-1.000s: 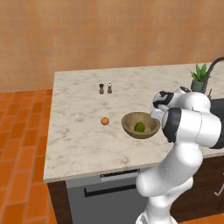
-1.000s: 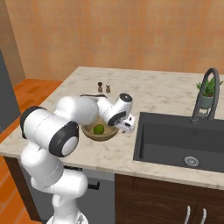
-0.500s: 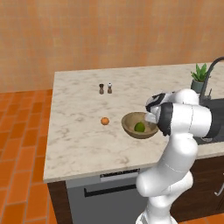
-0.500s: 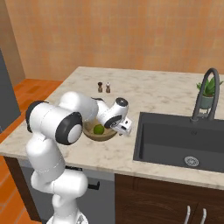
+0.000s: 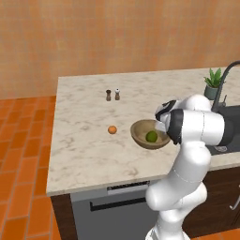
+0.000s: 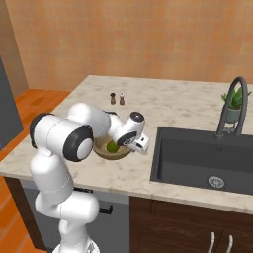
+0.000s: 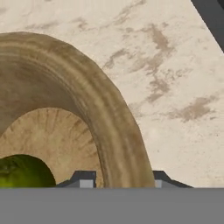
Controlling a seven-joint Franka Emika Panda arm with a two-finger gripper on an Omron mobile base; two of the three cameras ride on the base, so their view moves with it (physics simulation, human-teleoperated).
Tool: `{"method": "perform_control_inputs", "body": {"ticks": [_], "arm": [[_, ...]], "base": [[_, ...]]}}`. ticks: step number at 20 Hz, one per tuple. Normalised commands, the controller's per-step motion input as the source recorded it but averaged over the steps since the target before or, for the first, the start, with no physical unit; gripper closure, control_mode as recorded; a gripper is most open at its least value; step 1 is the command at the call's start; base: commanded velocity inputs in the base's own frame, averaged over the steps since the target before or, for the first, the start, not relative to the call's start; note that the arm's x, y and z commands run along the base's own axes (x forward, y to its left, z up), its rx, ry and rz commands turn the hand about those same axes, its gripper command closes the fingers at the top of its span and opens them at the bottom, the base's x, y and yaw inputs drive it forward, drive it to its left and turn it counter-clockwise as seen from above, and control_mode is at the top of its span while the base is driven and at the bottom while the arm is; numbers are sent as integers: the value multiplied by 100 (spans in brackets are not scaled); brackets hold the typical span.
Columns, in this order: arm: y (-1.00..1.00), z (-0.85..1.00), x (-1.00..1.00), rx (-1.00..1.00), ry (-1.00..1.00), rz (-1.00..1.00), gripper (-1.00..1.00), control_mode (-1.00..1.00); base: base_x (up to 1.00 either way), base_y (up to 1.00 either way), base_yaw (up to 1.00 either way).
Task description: Pick the lime from the sink and place it in the bowl. Then pick the bowl and place it in the microwave. Then close the microwave door and press the start button.
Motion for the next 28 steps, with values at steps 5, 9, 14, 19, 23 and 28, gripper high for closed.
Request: {"method": "perform_control_inputs", "body": {"ticks": [5,9,14,19,23,28], "arm": [[0,19,-36,1,-4,-20,100,-100],[0,47,-48,7,3,-36,100,-100],[0,74,-26,23,3,-35,100,-100],[-2,72,-52,24,0,-37,100,-100],[1,35,-29,9,15,-47,100,-100],[16,30,-17,9,20,-46,100,-100]], "base": [[0,0,0],[0,0,0],[0,0,0],[0,0,0],[0,0,0],[0,0,0]]}}
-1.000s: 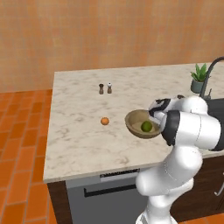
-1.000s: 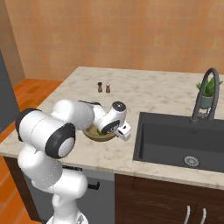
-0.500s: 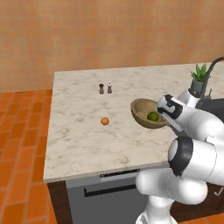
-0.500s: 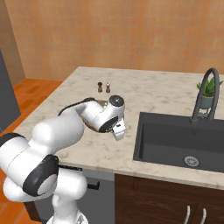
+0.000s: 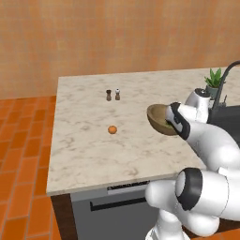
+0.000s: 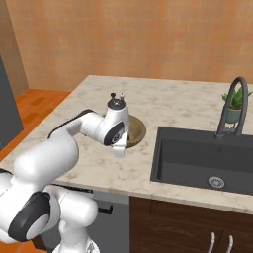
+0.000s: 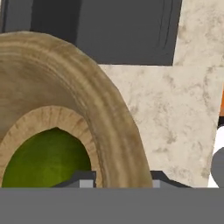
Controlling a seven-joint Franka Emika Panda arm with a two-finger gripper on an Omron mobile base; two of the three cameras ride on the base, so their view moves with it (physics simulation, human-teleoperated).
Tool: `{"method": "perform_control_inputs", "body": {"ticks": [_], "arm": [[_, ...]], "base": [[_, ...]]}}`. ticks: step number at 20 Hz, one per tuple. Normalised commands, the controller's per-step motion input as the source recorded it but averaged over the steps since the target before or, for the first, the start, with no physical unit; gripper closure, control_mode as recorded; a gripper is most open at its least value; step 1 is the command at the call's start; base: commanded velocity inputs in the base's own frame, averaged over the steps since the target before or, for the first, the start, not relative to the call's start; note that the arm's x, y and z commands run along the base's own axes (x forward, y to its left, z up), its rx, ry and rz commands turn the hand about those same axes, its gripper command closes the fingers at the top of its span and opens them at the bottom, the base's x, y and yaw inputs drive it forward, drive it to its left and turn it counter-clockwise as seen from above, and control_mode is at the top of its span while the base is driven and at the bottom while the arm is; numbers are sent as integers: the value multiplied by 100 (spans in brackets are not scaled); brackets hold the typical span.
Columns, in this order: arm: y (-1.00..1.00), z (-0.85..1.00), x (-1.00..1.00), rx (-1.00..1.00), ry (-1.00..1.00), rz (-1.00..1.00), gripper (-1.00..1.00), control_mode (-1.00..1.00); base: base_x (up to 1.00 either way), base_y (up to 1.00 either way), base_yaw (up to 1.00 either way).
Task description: Pick the lime from the sink and place it in the bowl. Then pick the bowl and place it in the microwave. Then close the microwave door and press the start button.
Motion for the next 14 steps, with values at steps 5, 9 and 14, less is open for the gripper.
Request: {"method": "perform_control_inputs", "body": {"ticks": [5,9,14], "arm": [[23,60,-35,4,5,-22,100,-100],[30,82,-38,-7,-3,-7,100,-100],[32,88,-29,0,-8,-3,100,-100]], "base": [[0,0,0],[0,0,0],[0,0,0]]}}
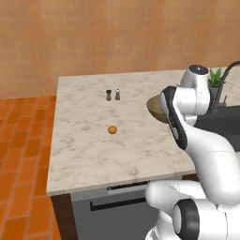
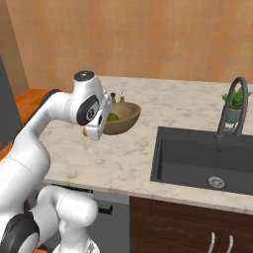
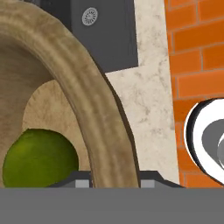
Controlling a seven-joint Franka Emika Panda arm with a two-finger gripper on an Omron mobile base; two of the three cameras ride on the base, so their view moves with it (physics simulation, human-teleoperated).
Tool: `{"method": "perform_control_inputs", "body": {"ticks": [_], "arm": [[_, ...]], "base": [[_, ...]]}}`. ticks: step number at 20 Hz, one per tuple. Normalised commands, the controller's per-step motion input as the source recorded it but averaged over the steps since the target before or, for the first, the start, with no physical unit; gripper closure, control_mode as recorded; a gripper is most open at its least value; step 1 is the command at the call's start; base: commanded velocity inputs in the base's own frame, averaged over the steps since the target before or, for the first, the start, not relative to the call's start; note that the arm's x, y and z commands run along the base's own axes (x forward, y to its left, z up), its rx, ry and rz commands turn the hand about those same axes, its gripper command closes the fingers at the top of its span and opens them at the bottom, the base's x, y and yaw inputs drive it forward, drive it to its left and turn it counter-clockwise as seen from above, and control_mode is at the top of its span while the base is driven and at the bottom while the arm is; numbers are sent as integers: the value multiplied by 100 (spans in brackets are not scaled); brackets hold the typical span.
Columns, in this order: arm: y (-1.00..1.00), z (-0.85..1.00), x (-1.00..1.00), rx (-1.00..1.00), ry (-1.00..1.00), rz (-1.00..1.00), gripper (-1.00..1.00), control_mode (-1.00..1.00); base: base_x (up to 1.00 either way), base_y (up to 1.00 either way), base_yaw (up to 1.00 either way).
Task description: Pick the lime from the sink and place it in the bowl. Then pick the bowl and place it in the microwave. Then close the microwave door and press the start button.
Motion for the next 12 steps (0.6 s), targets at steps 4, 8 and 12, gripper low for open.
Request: {"method": "perform_control_inputs", "body": {"ticks": [4,8,12], "arm": [[16,86,-42,12,-18,0,100,-100],[18,59,-46,12,-3,0,100,-100],[22,64,-66,0,-7,0,100,-100]], "base": [[0,0,0],[0,0,0],[0,0,0]]}}
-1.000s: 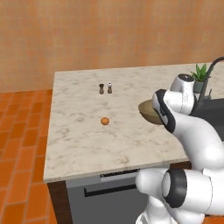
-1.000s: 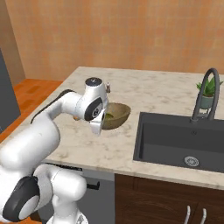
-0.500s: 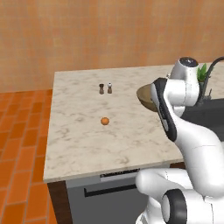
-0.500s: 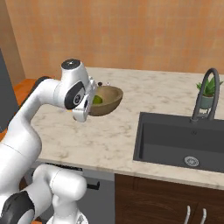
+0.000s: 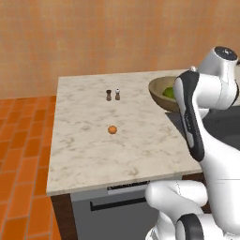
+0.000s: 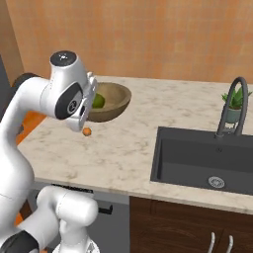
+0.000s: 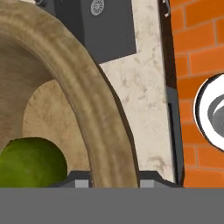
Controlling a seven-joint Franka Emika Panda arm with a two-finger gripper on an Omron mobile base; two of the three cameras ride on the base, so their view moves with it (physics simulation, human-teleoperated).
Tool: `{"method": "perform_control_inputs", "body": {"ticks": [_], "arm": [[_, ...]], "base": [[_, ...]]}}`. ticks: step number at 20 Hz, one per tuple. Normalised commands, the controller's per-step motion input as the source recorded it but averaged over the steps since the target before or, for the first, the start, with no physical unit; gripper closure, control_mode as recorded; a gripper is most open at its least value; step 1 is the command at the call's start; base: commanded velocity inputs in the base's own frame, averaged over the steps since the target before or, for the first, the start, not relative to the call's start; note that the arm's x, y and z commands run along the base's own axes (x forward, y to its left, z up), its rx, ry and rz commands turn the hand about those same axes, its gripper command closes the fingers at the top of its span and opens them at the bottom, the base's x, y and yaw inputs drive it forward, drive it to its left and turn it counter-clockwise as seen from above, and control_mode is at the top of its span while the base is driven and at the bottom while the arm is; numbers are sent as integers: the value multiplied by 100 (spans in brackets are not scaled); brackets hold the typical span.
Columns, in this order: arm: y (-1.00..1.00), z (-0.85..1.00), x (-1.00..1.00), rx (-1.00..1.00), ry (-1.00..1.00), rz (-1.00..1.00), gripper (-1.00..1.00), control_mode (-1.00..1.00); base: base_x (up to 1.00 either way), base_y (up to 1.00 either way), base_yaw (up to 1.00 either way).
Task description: Pick the lime from the sink and place it in the bowl. Then pick the bowl and place it in the microwave. Then close the microwave door and press the start button.
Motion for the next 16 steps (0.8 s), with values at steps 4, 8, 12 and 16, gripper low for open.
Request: {"method": "perform_control_inputs", "body": {"ticks": [4,8,12,16], "arm": [[21,51,-74,0,-12,0,100,-100],[24,28,-32,0,-2,0,100,100],[0,0,0,0,0,0,100,100],[0,0,0,0,0,0,100,100]], "base": [[0,0,0],[-10,3,0],[-36,0,7],[-87,15,49]]}}
